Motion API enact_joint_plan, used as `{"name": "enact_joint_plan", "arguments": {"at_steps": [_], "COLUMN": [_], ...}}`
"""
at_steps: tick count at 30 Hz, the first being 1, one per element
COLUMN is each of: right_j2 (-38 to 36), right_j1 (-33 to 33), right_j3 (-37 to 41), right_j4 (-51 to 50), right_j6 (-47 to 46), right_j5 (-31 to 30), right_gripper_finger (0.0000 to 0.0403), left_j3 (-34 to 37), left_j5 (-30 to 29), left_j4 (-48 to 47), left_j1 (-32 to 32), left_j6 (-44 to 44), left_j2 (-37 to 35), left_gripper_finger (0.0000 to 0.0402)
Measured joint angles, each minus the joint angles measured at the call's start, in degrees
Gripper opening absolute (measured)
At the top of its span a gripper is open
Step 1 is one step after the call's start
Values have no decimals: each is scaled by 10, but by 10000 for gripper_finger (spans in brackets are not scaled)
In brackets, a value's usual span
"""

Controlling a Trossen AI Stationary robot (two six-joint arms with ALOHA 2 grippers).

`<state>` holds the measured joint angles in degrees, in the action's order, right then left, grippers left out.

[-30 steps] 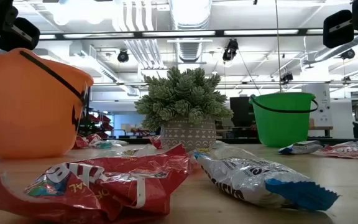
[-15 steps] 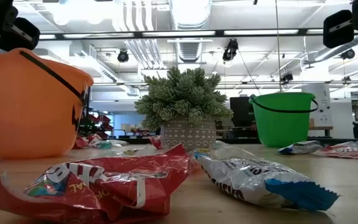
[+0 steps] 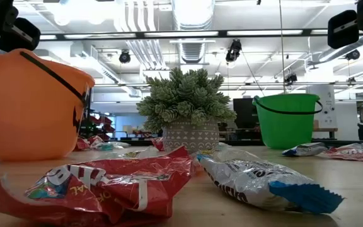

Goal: Sort candy

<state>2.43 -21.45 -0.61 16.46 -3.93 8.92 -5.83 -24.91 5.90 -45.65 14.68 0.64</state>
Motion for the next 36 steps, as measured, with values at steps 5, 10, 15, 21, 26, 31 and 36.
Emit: {"name": "enact_joint_plan", "arguments": {"at_steps": [5, 10, 15, 21, 26, 31, 36], "right_j2": [0, 0, 0, 0, 0, 0, 0], "right_j1": [0, 0, 0, 0, 0, 0, 0], "right_j3": [0, 0, 0, 0, 0, 0, 0], "right_j4": [0, 0, 0, 0, 1, 5, 4], "right_j6": [0, 0, 0, 4, 7, 17, 0], "right_j5": [0, 0, 0, -8, -35, -36, -40], "right_gripper_finger": [84, 84, 84, 84, 84, 84, 84], "left_j3": [0, 0, 0, 0, 0, 0, 0], "left_j5": [0, 0, 0, 0, 0, 0, 0], "left_j4": [0, 0, 0, 0, 0, 0, 0], "left_j1": [0, 0, 0, 0, 0, 0, 0], "left_j6": [0, 0, 0, 0, 0, 0, 0], "left_j2": [0, 0, 0, 0, 0, 0, 0], "left_gripper_finger": [103, 103, 103, 103, 103, 103, 103]}}
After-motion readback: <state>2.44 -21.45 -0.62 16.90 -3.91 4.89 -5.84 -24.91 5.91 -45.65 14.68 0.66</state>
